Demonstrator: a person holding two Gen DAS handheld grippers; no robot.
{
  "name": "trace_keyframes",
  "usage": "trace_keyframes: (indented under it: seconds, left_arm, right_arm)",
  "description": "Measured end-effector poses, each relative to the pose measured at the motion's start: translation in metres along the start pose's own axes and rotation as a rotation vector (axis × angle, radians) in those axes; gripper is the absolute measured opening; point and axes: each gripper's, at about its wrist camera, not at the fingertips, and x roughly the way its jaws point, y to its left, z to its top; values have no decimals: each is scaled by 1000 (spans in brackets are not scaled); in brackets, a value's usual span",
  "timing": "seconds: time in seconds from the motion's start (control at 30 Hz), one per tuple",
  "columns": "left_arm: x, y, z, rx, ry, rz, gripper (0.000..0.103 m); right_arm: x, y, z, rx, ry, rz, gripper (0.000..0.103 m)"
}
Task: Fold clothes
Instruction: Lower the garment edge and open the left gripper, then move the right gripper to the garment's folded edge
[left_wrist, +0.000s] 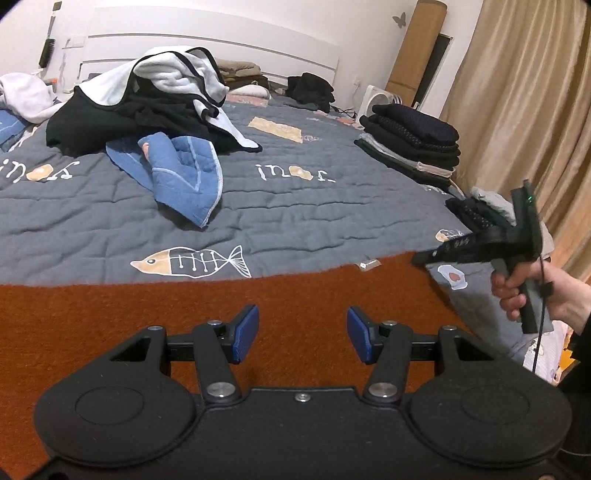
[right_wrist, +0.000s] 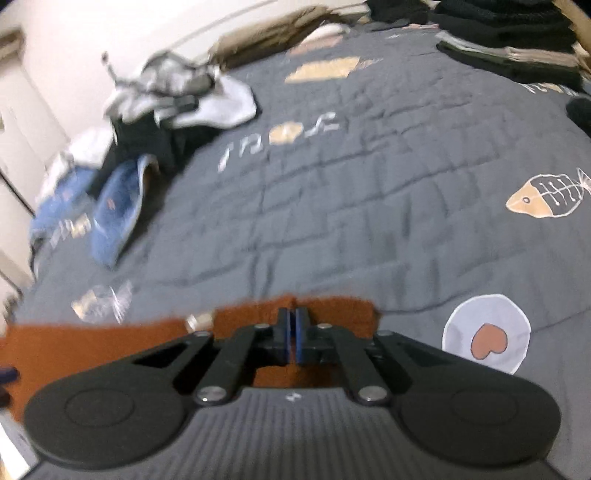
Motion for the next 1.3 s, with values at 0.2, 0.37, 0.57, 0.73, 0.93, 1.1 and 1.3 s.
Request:
trace_keyframes:
  seconds: [0.2, 0.37, 0.57, 0.73, 0.93, 1.1, 1.3]
  left_arm:
    - [3, -2, 2, 2, 6, 0, 53]
    - [6, -3, 2, 4, 11, -1, 53]
    - [16, -10, 1, 17, 35, -25, 54]
    - [27, -30, 1, 37, 41, -100, 57]
    - [47, -66, -1, 91, 58, -189, 58]
    - [62, -84, 0, 108, 66, -218, 59]
    - [78, -92, 3, 103, 84, -226, 59]
  right_arm:
    - [-15, -18, 11, 62, -60, -19, 2]
    - [-18, -23, 10, 40, -31, -36, 0]
    - [-24, -26, 6, 19, 24, 2, 5]
    - [-30, -14, -19, -50, 68, 30, 14]
    - [-21, -9, -41, -113, 113, 36, 38]
    - [-17, -7, -52, -108, 126, 123, 39]
    - [-12, -14, -55, -139, 118, 123, 39]
